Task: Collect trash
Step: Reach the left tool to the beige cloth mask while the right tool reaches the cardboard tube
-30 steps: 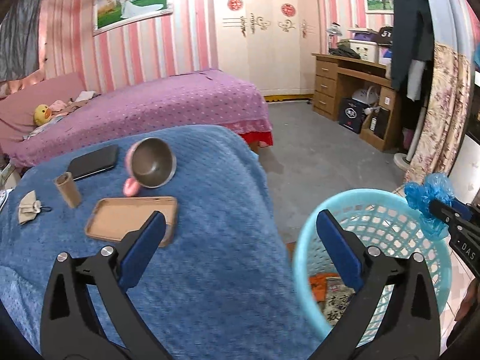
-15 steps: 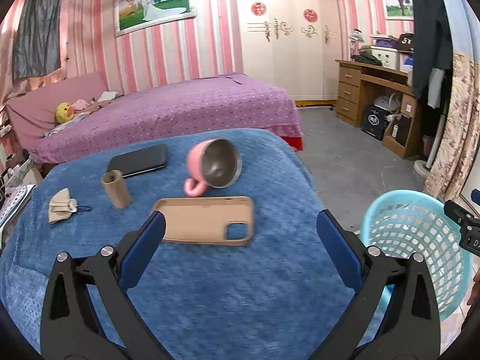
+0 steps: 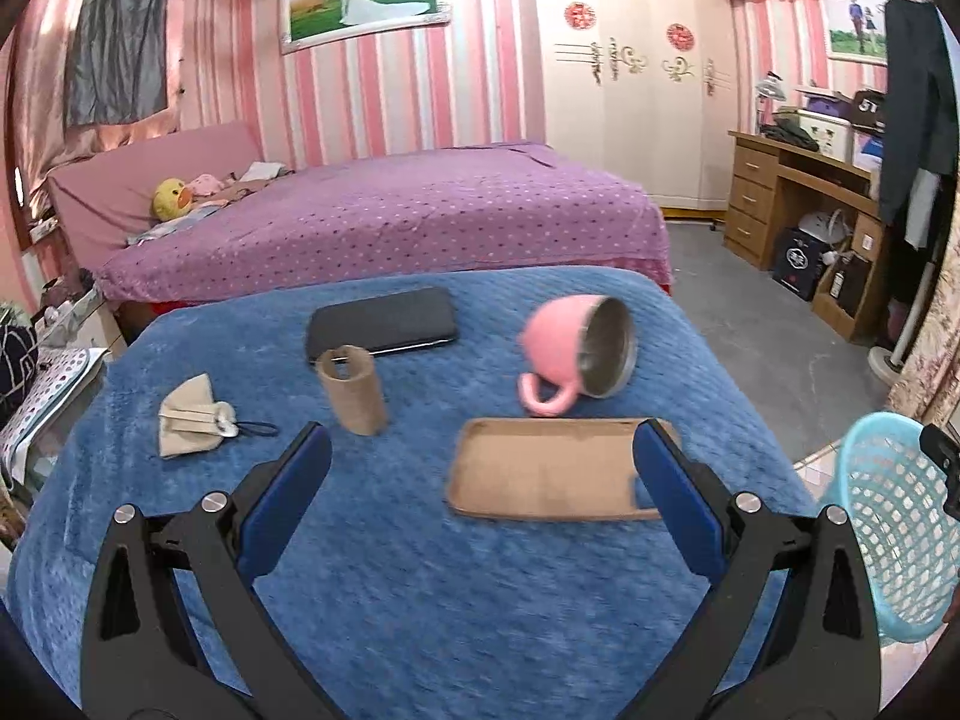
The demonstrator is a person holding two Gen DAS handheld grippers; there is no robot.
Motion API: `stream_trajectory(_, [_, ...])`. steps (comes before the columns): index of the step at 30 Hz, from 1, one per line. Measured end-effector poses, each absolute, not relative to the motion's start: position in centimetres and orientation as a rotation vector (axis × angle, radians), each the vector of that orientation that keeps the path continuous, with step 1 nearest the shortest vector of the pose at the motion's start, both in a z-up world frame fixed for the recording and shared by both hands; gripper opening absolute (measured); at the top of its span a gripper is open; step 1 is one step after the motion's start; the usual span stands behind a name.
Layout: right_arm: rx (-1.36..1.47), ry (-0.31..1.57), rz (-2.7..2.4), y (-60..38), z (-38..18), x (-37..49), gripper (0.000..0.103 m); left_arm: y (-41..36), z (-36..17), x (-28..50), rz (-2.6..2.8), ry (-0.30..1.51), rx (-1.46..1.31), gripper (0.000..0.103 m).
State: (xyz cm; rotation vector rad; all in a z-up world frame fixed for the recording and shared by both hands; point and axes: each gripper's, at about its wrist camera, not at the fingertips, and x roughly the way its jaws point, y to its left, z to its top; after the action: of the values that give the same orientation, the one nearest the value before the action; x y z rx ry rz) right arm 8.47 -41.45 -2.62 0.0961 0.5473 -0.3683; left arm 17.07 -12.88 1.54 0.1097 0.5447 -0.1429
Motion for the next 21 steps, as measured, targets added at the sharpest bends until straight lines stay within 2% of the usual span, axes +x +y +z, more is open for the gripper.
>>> stream_trajectory(21, [0.006, 0.539, -0.152, -27.5, -0.6, 18.7, 0.098, 1.1, -0.3, 23.4, 0.045, 0.592, 0.089, 0.097])
